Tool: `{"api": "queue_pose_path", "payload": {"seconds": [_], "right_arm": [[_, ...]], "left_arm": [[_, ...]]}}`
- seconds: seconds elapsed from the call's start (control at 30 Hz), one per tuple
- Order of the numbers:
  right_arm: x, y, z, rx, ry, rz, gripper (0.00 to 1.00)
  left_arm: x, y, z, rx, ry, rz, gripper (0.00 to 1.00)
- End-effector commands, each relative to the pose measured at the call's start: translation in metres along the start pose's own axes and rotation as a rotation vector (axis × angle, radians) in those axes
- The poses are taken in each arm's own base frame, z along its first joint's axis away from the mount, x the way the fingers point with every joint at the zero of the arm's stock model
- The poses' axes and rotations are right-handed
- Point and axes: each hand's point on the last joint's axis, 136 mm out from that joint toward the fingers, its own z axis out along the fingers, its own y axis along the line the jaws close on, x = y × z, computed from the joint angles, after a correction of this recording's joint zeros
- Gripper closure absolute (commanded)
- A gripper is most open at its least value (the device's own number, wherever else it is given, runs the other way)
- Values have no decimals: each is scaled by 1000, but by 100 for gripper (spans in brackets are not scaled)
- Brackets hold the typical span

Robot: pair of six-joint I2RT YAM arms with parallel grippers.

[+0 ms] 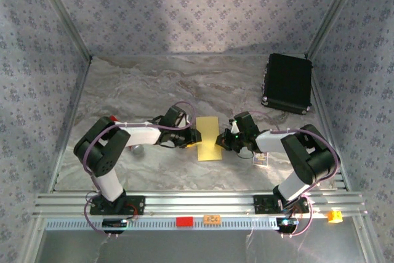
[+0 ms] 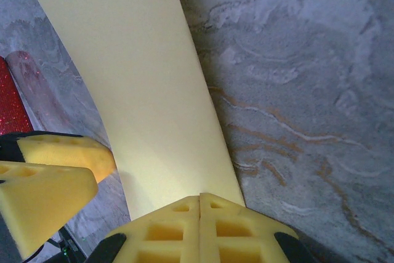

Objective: Fold a paper plane with a square sheet of paper (pick it up from the middle)
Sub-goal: Third fold the triangle at the center of the table.

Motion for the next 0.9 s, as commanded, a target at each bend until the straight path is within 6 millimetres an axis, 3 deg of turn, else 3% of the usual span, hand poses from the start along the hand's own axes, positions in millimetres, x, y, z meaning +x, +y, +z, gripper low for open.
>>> {"api": "queue_pose_path", "payload": {"seconds": [0.0, 0.87], "right_arm": [[16, -49, 4, 180, 37, 100, 94], [15, -48, 3, 176, 31, 101, 94]], "left_arm": [[-1, -11, 4, 35, 17, 11, 65], [-7, -22, -1, 77, -36, 23, 65]]}}
